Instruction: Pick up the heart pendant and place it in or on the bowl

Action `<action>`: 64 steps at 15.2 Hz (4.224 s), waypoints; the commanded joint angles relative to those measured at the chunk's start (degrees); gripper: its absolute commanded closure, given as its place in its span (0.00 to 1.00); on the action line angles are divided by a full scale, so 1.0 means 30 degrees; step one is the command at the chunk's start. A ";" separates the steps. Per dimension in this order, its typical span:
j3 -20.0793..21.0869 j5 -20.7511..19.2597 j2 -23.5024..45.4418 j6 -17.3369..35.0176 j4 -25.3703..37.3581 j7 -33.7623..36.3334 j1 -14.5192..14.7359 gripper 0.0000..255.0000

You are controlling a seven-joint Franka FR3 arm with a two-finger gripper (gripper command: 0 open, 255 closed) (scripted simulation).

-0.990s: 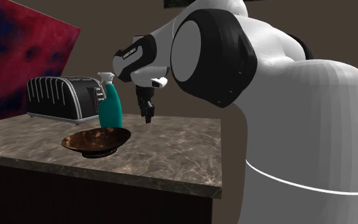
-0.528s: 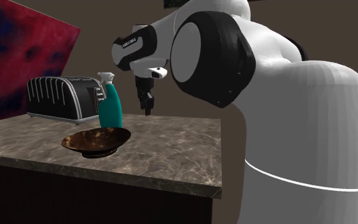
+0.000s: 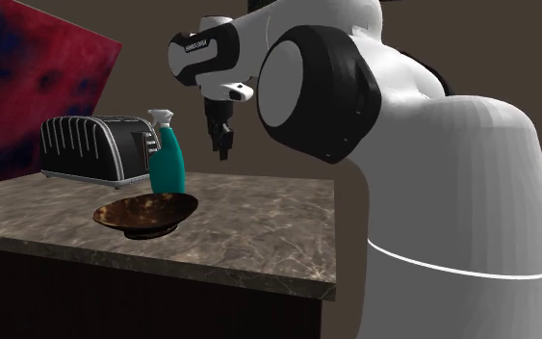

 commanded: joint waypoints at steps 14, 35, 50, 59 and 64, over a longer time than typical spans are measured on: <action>0.0565 0.3511 -0.6150 -0.0321 -0.4627 0.0996 0.0030 1.00; 0.0841 0.6901 -1.2272 0.1334 -1.1293 0.2642 0.2204 1.00; 0.0932 0.7089 -1.2511 0.2482 -1.2653 0.2634 0.2351 0.00; 0.0436 0.7153 -1.2887 0.0075 -1.0605 0.2563 0.2464 0.00; 0.0436 0.7152 -1.2885 0.0074 -1.0604 0.2564 0.2463 0.00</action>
